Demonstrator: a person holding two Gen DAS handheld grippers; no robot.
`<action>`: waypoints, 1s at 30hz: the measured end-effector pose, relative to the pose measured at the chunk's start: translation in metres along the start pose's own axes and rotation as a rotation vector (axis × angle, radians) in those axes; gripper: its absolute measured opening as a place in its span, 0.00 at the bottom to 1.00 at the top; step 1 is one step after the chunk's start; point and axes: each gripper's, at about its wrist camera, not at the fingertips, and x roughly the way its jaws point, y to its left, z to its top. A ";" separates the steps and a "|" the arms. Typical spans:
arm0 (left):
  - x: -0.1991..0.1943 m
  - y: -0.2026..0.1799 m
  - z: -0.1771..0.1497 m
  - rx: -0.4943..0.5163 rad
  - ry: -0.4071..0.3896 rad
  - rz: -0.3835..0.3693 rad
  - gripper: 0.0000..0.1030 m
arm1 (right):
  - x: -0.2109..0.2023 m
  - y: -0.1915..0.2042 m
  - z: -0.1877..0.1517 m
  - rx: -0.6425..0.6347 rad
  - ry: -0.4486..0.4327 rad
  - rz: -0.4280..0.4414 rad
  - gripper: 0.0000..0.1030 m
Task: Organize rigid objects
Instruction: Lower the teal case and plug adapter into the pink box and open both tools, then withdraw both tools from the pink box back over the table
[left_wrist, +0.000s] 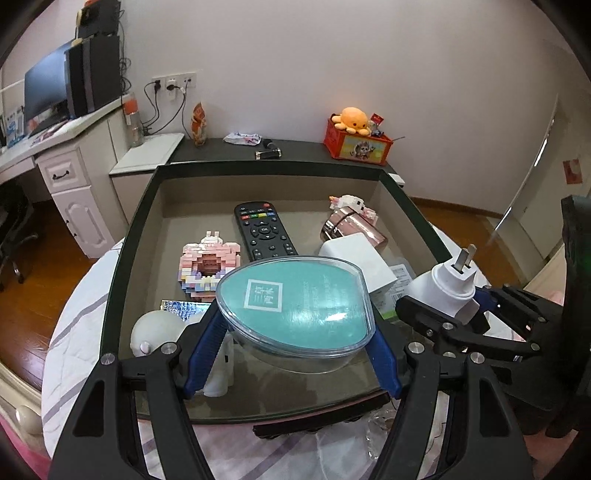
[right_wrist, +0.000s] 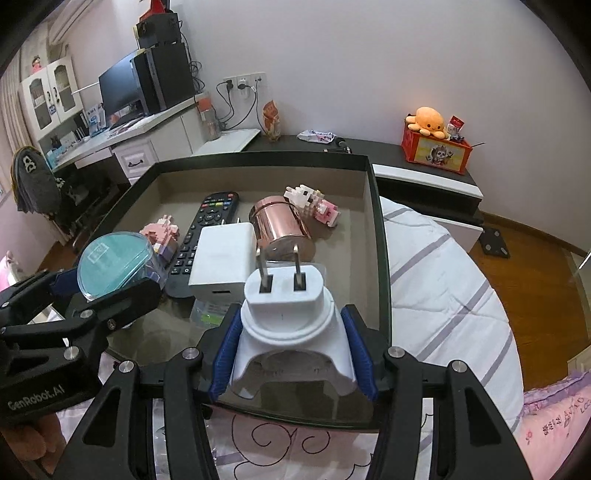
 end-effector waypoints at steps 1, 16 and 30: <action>-0.001 0.000 0.000 0.003 -0.001 0.002 0.70 | 0.001 0.000 0.000 -0.003 0.001 -0.004 0.54; -0.028 0.003 -0.009 -0.004 -0.041 0.016 0.96 | -0.010 0.018 -0.012 -0.033 -0.017 -0.005 0.84; -0.122 0.019 -0.033 -0.083 -0.193 0.088 1.00 | -0.081 0.021 -0.022 0.058 -0.131 0.001 1.00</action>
